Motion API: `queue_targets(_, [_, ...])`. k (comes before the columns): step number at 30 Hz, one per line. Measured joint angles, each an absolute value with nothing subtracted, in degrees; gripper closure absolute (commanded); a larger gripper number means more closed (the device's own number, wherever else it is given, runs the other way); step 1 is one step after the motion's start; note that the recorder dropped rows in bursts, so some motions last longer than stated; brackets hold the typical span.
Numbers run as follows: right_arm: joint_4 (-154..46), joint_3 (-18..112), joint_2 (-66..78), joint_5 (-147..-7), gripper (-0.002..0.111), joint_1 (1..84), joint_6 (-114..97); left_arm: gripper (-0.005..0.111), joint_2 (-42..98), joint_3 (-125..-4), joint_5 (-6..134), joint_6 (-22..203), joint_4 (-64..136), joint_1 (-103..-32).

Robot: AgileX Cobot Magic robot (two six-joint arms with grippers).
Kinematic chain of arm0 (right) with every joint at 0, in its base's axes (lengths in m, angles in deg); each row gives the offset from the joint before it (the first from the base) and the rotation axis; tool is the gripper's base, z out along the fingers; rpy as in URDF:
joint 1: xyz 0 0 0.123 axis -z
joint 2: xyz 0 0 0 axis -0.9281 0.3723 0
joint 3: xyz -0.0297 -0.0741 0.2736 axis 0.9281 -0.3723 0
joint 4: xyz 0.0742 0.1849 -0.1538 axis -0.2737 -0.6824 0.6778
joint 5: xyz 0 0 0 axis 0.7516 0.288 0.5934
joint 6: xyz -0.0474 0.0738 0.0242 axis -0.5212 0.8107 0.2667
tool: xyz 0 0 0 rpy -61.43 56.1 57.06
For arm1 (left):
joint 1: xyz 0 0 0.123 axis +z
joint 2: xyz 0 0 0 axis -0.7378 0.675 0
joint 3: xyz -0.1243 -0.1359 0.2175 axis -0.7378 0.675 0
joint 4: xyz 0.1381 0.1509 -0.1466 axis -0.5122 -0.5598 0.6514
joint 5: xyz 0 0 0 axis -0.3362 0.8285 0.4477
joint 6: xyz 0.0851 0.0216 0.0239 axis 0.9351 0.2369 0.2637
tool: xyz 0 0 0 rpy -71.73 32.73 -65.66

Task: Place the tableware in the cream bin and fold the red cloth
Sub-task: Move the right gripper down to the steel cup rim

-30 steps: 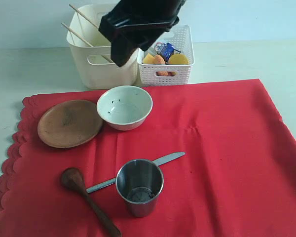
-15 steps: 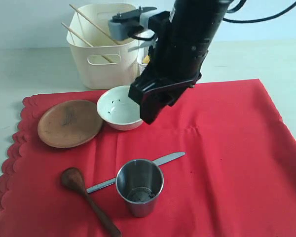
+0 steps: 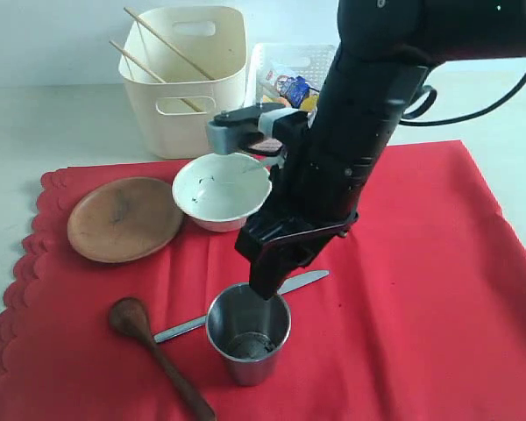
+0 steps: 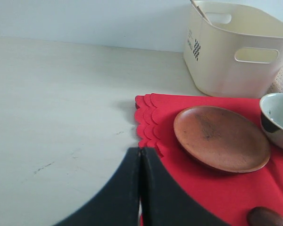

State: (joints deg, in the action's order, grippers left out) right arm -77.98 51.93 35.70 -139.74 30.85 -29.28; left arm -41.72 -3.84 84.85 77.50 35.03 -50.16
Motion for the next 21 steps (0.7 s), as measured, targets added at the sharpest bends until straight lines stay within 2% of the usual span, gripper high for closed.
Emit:
queue_targets(5, [-78.5,49.1,35.7,-135.7,0.049,30.1,-29.5,0.107,-41.7,-3.8,84.9,77.5,35.0,-50.2])
queue_targets(12, [-69.8,47.8,35.7,-131.9,0.049,23.5,-25.1,0.107,-41.7,-3.8,84.9,77.5,35.0,-50.2])
queue_targets(19, [-64.6,47.3,38.1,-129.8,0.049,23.1,-21.2,0.107,-41.7,-3.8,84.9,77.5,35.0,-50.2])
queue_targets(21, [-64.6,47.3,39.6,-129.0,0.057,23.1,-21.2,0.107,-41.7,-3.8,84.9,77.5,35.0,-50.2])
